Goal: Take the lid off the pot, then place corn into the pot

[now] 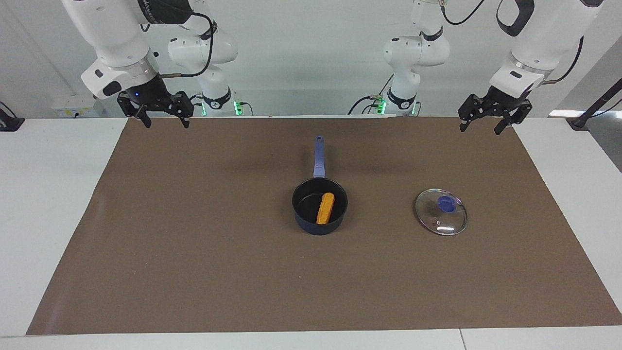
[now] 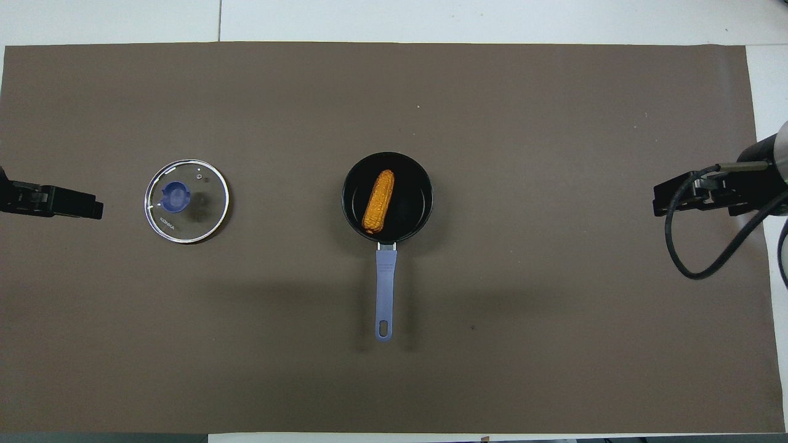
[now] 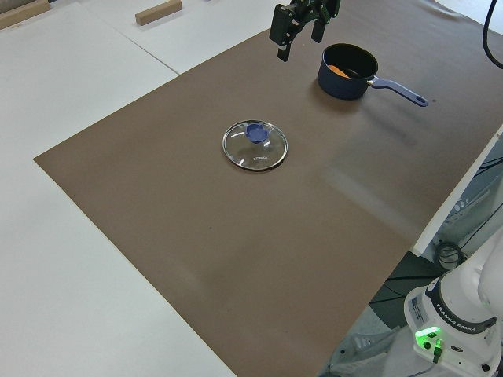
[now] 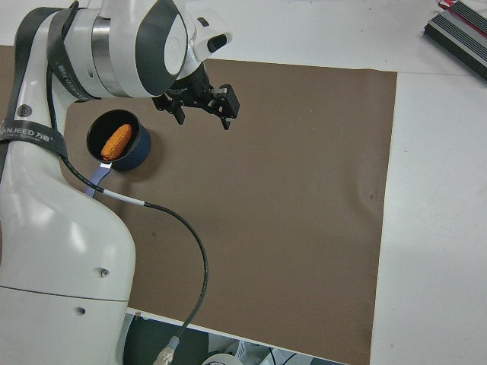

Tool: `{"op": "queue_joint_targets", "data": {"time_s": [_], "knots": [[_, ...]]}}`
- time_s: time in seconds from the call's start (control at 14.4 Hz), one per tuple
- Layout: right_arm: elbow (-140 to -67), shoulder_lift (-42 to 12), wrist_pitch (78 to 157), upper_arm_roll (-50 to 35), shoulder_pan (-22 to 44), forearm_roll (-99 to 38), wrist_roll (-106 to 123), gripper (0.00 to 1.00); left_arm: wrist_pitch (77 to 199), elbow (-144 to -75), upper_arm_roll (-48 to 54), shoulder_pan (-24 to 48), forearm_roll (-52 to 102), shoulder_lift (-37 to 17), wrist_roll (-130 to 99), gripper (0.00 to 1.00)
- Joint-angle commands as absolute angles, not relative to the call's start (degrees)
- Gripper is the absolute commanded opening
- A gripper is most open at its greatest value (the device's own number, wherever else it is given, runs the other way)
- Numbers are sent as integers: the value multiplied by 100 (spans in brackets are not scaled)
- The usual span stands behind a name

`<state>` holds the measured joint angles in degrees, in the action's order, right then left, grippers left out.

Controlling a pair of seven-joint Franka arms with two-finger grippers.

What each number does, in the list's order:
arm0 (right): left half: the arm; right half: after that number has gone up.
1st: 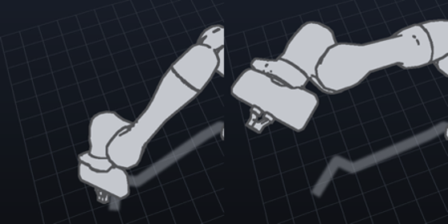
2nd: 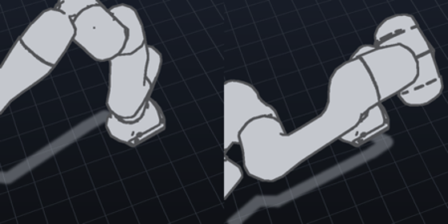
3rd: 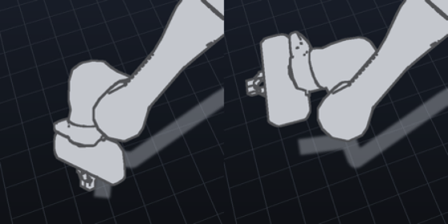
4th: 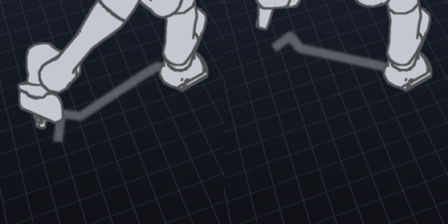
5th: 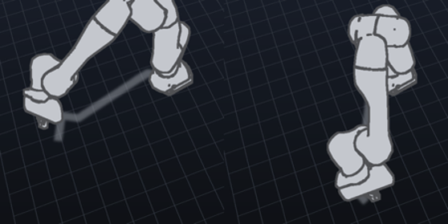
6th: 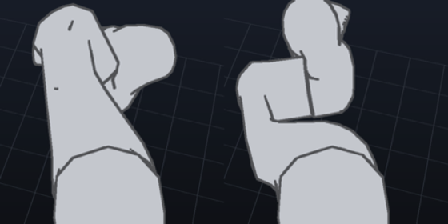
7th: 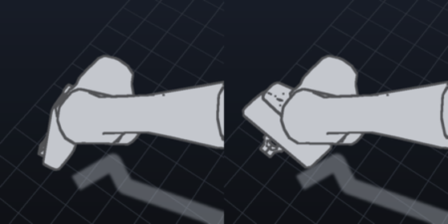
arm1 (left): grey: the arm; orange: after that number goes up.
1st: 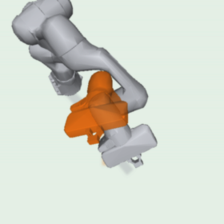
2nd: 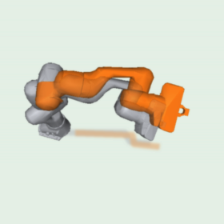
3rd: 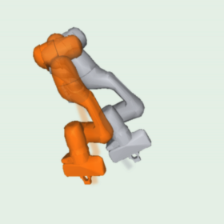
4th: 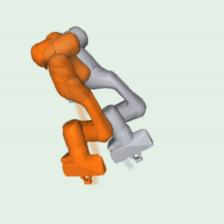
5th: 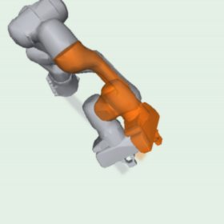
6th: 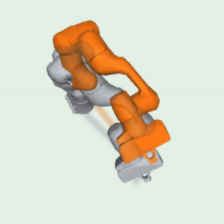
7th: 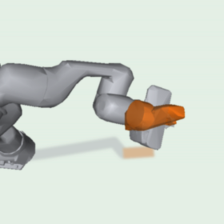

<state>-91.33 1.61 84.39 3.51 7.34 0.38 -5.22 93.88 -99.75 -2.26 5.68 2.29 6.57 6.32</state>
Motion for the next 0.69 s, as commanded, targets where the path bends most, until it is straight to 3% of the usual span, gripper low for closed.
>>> {"op": "queue_joint_targets", "data": {"time_s": [0.0, 0.62], "knots": [[-9132, 150, 8429, 185, 580, 149, -404, 100, 9255, -9914, -237, 633, 141, 694, 598, 100], [-9176, -26, 8640, 150, 369, 123, -97, 100, 9264, -9932, -220, 633, 141, 694, 589, 100]]}}
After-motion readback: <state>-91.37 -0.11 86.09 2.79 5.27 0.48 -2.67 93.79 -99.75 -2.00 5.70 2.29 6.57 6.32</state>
